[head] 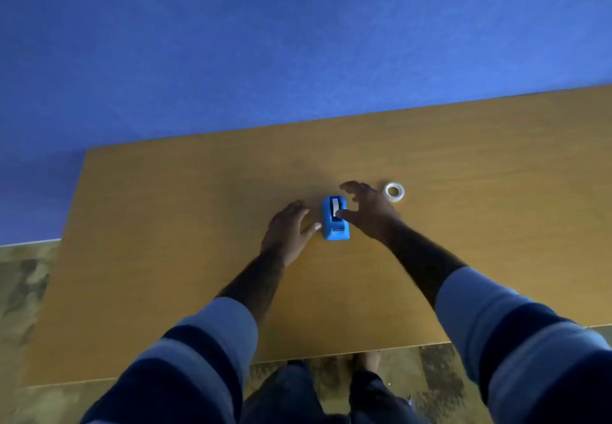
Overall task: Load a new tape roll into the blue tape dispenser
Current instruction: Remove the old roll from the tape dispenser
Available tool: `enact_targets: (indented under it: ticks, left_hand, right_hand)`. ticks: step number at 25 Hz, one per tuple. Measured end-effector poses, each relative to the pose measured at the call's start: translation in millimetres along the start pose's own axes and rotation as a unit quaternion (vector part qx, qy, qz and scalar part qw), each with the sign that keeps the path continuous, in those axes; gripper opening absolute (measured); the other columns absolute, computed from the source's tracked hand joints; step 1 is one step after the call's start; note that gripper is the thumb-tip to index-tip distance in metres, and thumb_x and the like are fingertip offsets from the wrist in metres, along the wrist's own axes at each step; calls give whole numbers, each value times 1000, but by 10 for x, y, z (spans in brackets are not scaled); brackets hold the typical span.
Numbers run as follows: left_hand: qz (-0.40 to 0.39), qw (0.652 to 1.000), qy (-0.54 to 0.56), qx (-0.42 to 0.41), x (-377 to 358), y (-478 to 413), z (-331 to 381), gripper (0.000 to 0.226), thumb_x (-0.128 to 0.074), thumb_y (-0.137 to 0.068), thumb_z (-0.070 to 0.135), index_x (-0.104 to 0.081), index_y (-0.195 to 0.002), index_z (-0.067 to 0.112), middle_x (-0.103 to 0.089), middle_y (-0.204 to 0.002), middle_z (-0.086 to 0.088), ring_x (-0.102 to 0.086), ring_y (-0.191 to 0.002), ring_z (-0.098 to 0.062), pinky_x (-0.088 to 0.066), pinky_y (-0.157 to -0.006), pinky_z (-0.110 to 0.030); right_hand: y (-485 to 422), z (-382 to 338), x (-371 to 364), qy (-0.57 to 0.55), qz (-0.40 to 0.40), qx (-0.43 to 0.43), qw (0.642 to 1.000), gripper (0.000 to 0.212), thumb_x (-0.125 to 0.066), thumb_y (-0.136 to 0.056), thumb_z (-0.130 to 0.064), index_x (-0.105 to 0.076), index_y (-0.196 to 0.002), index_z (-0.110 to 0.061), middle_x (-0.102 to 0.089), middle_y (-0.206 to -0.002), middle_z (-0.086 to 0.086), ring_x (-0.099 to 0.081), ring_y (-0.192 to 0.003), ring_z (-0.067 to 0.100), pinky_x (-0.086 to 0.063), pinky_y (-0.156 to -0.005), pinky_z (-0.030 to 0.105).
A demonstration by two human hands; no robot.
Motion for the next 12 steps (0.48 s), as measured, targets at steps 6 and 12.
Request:
enact_targets:
  ticks: [6, 12]
  left_hand:
    - [7, 996, 83, -42, -32, -110, 78, 54, -67, -94, 38, -52, -143, 23, -54, -147, 6, -51, -134, -10, -47, -110, -36]
    - [14, 994, 98, -51, -30, -196, 79, 51, -70, -92, 36, -54, -139, 26, -57, -143, 8, -54, -130, -9, -50, -106, -36]
  right_hand:
    - [-195, -54, -107, 46, -19, -18, 999, 38, -80, -79, -25, -60, -112, -24, -64, -108, -4, -61, -92, 15, -56, -73, 34]
    - [-310, -1, -75, 63, -48, 2, 997, 32, -76, -86, -28, -65, -116, -24, -66, -112, -3, -61, -95, 12, -51, -74, 27]
Point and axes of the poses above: each hand's wrist, its own y-axis away from the middle knuckle, its own x-axis out of the back of the hand, z = x × y, the point moved 3 cm from there along -y, towards the middle knuckle
